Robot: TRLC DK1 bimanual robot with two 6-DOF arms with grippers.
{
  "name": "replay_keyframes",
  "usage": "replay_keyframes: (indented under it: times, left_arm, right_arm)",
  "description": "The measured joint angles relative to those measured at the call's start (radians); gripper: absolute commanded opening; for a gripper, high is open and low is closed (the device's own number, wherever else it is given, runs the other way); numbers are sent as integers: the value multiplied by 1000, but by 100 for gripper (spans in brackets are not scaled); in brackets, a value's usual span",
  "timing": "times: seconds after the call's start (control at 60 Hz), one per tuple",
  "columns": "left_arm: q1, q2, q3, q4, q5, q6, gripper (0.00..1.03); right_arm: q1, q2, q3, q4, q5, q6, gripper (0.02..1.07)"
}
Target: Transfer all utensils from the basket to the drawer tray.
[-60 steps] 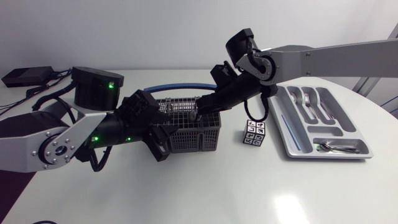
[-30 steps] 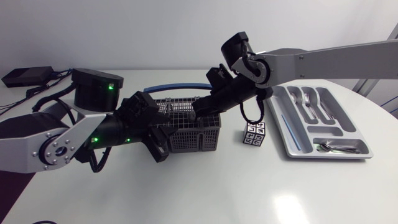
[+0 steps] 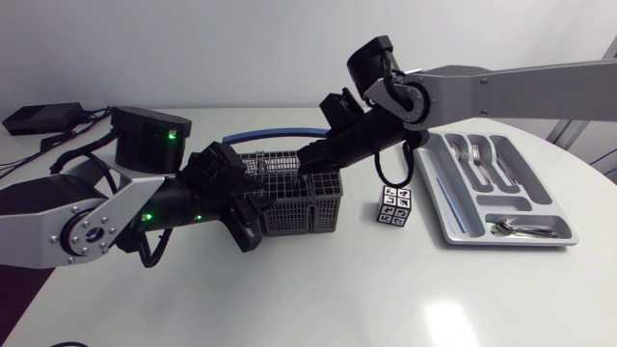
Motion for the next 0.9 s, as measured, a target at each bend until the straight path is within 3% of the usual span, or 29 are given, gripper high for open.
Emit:
replay_keyframes:
  times: [0.533,0.9]
  left_arm:
    - [0,0,-5,0,0,0,46]
    - [-1,0,-5,-1,0,0,46]
  right_arm:
    - [-77,-238,-42,-46,-164,0,8]
    - [-287,-416,-42,-256,-254,-72,8]
